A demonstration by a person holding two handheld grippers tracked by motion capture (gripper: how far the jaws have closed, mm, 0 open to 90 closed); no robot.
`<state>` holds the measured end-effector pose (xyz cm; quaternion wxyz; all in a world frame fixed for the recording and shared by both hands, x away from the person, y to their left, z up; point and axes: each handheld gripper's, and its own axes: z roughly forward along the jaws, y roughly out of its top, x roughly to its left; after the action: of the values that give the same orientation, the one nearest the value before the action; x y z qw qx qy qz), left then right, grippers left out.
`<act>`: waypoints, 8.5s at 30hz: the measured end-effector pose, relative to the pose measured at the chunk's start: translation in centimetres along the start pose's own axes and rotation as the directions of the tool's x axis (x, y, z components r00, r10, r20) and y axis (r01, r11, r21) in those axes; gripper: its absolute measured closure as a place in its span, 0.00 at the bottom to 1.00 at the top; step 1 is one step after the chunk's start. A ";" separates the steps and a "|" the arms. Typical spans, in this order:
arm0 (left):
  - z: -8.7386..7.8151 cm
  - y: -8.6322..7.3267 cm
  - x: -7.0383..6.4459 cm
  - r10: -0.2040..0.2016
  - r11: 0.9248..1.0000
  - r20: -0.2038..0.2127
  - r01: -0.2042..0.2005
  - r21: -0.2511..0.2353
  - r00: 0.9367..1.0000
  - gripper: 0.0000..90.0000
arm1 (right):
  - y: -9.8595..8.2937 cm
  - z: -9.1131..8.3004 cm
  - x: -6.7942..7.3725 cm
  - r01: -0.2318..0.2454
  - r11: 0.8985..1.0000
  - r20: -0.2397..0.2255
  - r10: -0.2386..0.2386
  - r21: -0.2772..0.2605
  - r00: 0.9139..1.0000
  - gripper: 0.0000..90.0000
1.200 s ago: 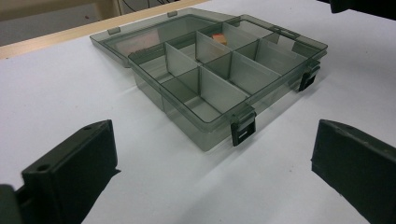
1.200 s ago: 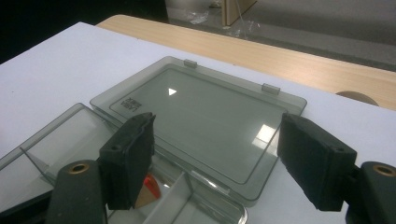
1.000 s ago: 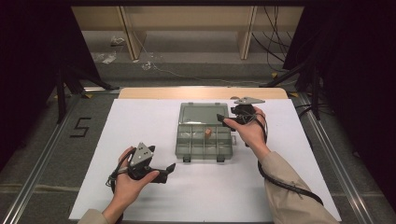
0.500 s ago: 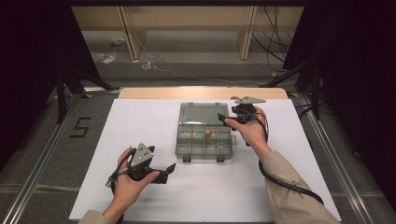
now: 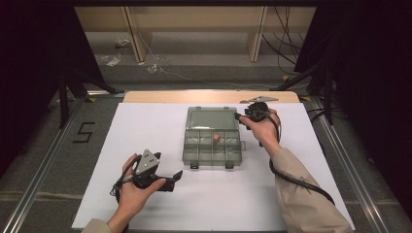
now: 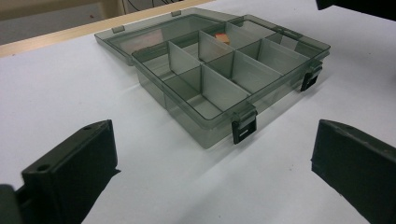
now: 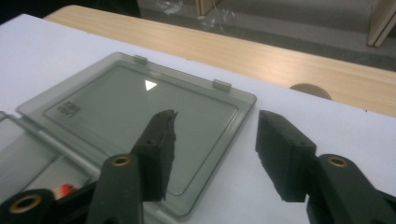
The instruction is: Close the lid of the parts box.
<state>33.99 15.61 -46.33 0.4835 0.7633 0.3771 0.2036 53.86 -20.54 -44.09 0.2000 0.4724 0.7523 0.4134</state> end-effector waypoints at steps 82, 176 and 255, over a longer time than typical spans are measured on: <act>1.1 0.7 1.2 -0.014 0.999 -0.043 0.015 0.033 0.999 0.03 | 1.4 5.8 1.6 -0.290 0.933 0.265 0.230 0.215 0.936 0.99; 14.0 11.7 8.2 -0.286 0.950 -0.199 0.305 0.073 0.938 0.95 | 4.5 -1.0 1.3 -0.066 0.995 0.108 0.074 -0.075 0.991 0.90; 11.3 14.9 6.8 -0.111 0.994 -0.221 0.111 -0.011 0.969 0.94 | 3.4 -5.4 2.7 0.019 0.995 0.080 -0.011 -0.101 0.997 0.95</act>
<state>51.53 10.59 -38.51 0.4484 0.7140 0.4708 0.2598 50.72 -19.73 -37.95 0.2567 0.4721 0.7251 0.4307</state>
